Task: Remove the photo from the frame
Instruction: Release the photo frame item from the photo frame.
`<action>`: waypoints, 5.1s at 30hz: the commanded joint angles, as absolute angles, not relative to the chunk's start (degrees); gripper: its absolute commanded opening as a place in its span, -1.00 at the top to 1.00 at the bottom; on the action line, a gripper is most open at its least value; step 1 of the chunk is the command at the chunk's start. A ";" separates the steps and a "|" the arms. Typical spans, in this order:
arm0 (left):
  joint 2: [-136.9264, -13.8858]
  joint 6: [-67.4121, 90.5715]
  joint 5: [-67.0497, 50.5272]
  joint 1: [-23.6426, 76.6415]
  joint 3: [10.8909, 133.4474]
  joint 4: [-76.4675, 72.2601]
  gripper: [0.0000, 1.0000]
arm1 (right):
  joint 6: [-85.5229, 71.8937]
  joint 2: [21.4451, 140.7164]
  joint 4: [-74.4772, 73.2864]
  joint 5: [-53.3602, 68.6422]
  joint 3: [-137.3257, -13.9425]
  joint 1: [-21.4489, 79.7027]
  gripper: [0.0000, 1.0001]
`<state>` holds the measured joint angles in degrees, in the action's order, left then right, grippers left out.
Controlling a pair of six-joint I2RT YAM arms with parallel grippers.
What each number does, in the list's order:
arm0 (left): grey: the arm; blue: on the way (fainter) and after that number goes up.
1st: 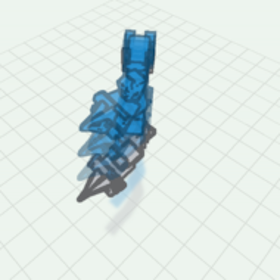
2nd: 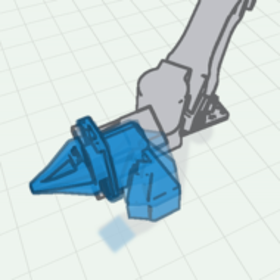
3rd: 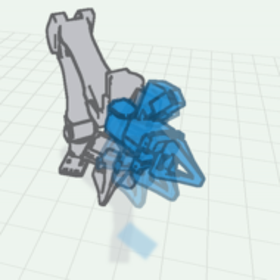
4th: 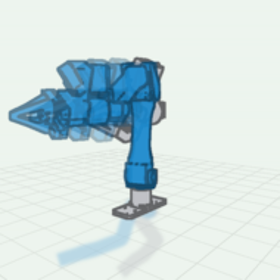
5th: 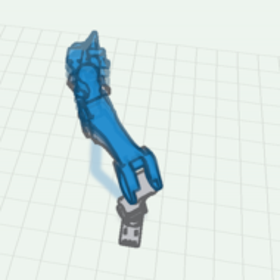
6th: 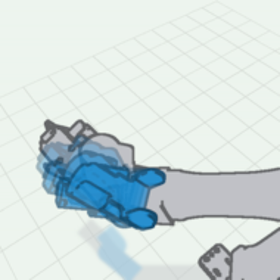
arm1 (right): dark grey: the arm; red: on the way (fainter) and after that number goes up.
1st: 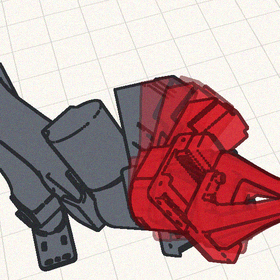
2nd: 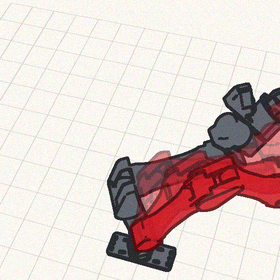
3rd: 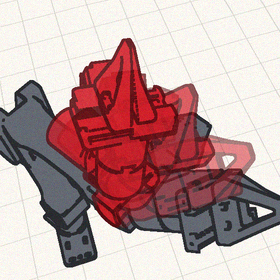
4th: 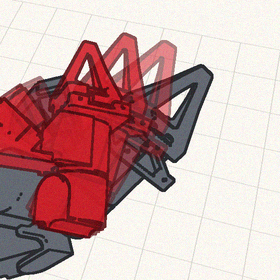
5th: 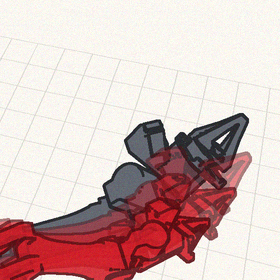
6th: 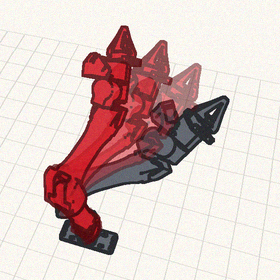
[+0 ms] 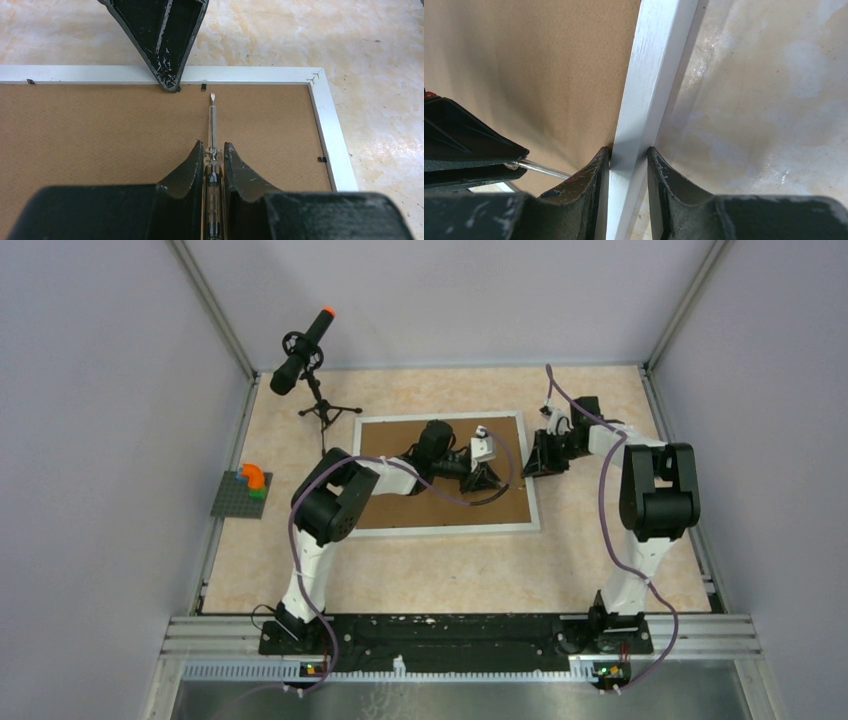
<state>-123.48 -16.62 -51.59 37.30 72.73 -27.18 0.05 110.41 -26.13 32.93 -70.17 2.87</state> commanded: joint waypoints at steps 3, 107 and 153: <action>-121.82 -19.98 -47.41 38.21 72.29 -23.57 1.00 | 3.84 112.90 -28.39 29.40 -67.15 6.26 0.87; -120.00 -15.49 -45.09 36.89 73.64 -18.26 1.00 | 3.78 115.62 -28.91 30.23 -69.36 6.77 1.00; -121.14 -17.39 -41.49 35.69 74.29 -15.80 1.00 | 3.55 116.21 -29.19 29.87 -69.95 6.77 1.00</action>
